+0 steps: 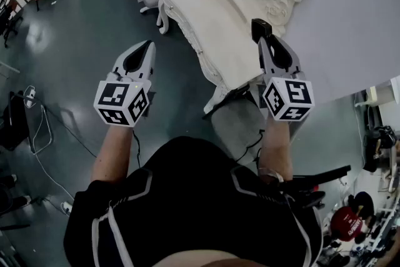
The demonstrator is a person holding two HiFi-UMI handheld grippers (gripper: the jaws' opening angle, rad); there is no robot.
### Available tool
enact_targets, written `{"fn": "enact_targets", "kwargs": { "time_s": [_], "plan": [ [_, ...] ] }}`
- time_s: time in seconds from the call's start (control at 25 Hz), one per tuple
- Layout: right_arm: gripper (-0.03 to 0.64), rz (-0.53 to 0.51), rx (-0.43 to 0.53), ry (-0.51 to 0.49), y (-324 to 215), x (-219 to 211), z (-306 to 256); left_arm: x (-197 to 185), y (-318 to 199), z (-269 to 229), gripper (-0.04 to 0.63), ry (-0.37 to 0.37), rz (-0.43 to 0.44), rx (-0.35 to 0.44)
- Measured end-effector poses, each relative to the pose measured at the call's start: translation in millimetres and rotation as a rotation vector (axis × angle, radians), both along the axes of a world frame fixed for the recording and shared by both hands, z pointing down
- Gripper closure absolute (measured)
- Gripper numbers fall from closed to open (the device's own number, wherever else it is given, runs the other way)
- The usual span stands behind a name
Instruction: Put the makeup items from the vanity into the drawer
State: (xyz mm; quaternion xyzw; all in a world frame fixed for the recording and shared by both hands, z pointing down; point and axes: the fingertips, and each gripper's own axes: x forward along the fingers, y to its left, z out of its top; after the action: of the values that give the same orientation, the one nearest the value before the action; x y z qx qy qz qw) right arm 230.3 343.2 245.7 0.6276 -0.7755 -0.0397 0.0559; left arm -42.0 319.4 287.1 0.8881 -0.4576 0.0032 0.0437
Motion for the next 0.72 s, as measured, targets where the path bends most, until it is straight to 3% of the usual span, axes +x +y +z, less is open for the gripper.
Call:
{"fn": "enact_targets", "kwargs": {
  "time_s": [0.44, 0.72],
  "plan": [
    [0.525, 0.009, 0.009, -0.007, 0, 3, -4, -4, -2, -3, 0.592, -0.006, -0.014, 0.004],
    [0.526, 0.01, 0.023, -0.062, -4, -8, -10, -20, -5, -1, 0.592, -0.004, -0.021, 0.0]
  ]
}}
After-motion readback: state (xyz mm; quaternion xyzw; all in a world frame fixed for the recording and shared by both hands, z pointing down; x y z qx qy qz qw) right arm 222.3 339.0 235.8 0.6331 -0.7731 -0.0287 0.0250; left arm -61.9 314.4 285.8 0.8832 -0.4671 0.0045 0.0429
